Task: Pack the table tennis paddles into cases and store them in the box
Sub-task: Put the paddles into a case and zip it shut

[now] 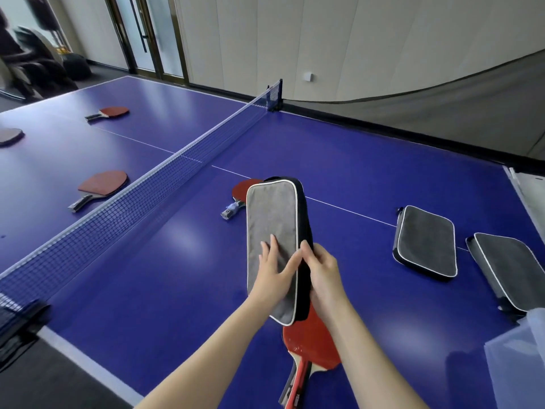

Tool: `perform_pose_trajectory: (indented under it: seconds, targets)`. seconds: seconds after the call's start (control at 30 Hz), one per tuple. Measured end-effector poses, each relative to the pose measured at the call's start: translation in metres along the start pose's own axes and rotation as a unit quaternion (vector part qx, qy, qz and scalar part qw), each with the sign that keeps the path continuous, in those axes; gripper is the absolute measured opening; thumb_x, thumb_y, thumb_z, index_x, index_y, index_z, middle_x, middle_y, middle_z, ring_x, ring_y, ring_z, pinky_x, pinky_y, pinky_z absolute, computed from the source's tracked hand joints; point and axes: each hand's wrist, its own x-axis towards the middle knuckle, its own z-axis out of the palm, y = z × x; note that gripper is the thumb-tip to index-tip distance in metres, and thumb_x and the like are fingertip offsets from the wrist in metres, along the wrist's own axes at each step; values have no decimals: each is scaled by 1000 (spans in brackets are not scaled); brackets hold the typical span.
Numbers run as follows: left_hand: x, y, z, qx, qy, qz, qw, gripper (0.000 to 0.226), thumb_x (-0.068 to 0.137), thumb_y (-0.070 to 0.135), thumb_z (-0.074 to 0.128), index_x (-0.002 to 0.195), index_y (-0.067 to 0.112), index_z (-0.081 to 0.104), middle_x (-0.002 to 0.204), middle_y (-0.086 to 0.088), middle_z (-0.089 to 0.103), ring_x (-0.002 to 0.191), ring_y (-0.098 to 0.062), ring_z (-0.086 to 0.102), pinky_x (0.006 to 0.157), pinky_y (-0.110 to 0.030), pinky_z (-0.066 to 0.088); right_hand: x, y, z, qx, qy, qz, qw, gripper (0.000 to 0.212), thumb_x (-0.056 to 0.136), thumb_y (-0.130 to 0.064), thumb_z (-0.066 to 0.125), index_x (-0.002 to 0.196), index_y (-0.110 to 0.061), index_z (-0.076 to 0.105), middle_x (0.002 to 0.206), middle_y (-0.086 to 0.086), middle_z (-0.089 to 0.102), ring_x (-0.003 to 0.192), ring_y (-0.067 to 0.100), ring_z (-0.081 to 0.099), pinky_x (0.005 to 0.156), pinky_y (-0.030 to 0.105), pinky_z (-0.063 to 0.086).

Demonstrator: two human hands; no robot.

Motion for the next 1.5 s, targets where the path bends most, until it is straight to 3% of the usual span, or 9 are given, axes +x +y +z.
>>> perform_pose_trajectory:
  seconds: [0.3,0.43,0.6,0.7,0.83,1.0,1.33,1.43,1.5]
  targets:
    - [9,-25,-23,18,13,-9,1000,89,79,67,56,151,31,20,149,7,40,134,-15,42,108,-35,40,0,27,17,68,-25,72,995,26,98,-19,49,97,-1,67,103,24,69,97,36,68,83,44,55]
    - [21,-42,-57,-5,27,30,999,44,85,48,65,127,40,54,101,33,61,102,6,59,79,-8,45,6,36,39,32,-8,69,997,31,96,-21,52,92,8,61,87,21,68,79,29,67,70,36,55]
    - [47,-63,-130,-63,-14,33,997,17,94,35,56,104,36,70,92,14,74,87,-2,69,76,-18,53,21,50,91,5,53,51,997,34,97,-20,52,95,14,57,86,18,59,81,26,55,75,41,45]
    - [74,-84,-188,-53,47,-6,997,30,96,35,51,74,21,66,64,10,59,63,-11,55,62,-26,45,31,63,119,-18,129,42,991,37,98,-19,50,92,17,52,84,9,52,78,21,46,71,37,36]
    - [108,-121,-259,-27,100,-50,993,42,97,34,48,80,-4,56,69,-6,51,69,-19,46,65,-35,39,41,84,127,-77,224,56,970,40,99,-22,45,78,13,44,77,6,41,72,21,34,66,35,26]
    - [129,-163,-312,56,141,-94,984,35,96,33,52,74,8,65,73,-8,64,73,-24,55,69,-37,45,29,113,110,-201,306,83,927,36,98,-18,44,64,-12,34,61,2,27,60,16,25,57,31,20]
    - [134,-227,-331,121,130,-182,967,26,96,29,53,93,7,67,91,-13,67,93,-33,57,74,-34,38,0,186,94,-367,286,162,870,41,96,-10,46,57,-12,33,53,3,34,64,25,36,59,36,24]
    - [134,-230,-327,186,117,-145,965,33,96,31,53,117,6,59,118,-16,62,110,-35,53,84,-39,40,-7,189,105,-396,290,201,847,17,97,-16,48,85,-7,56,80,12,58,84,35,54,69,39,37]
    - [131,-232,-325,307,93,-62,945,58,91,38,59,139,9,42,142,-14,45,129,-34,41,100,-47,34,-13,191,114,-503,273,152,806,32,92,-18,58,120,-2,56,114,18,60,107,38,55,86,42,44]
